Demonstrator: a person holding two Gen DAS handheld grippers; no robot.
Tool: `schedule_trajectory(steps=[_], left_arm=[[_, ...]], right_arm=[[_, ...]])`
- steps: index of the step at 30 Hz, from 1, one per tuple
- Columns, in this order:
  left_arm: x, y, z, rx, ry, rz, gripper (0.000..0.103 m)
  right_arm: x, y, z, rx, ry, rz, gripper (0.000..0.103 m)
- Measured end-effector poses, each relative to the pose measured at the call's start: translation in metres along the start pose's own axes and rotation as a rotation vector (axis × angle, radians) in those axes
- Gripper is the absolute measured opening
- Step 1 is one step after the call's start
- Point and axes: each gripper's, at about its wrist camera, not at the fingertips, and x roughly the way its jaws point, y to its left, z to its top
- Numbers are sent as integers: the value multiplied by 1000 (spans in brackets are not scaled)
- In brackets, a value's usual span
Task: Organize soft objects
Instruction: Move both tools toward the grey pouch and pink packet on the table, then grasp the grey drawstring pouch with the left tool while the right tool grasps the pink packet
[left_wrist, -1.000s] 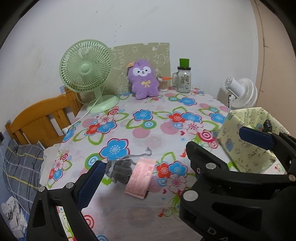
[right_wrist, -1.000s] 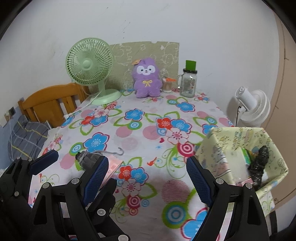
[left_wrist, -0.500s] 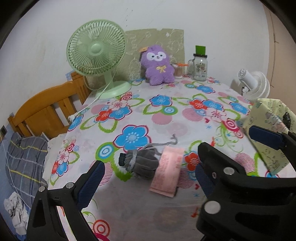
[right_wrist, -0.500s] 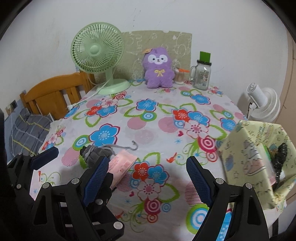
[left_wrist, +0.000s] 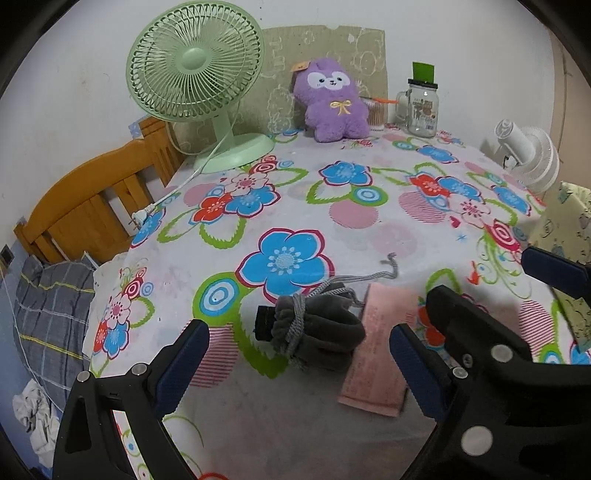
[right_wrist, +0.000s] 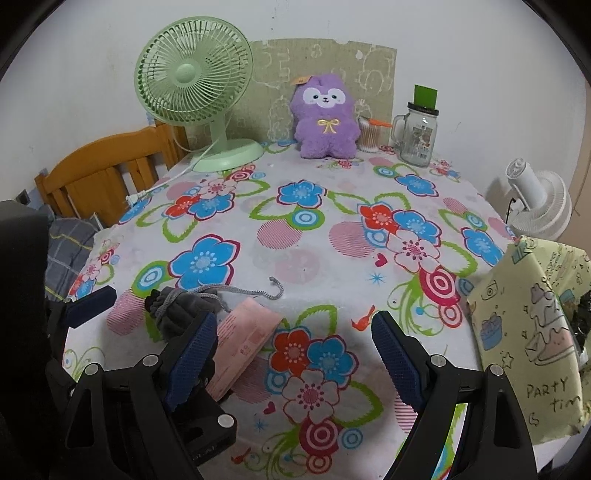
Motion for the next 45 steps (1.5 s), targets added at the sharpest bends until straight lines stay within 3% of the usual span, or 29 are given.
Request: schedule_trajectory(steps=[7,14,16,18,22,27,32,45], left_arm=[[14,1,4,5,21,-11,98],[26,2,4,-2,47,-30,89],[27,3,4,-5,43,-44,84],[29,4,4,-16,48,-84,71],[27,6,3,-35,56,-122,65],[20,7,-2,-29,44,-100,58],[9,12,-9,-20,24,-44,57],[-1,38,-32,-51,40,2,57]], right_arm=[[14,-2,3,9,19,-6,88],[24,-2,2,9,36,-7,88],[25,-2,2,13,38,-5,88],[26,-2,2,17,38,-4,88],[28,-1,3,16,45,0,88],[25,4,1,3,40,3,88],[19,14,-1,-23,36,13,88],[27,45,-9,-68,84,55,88]])
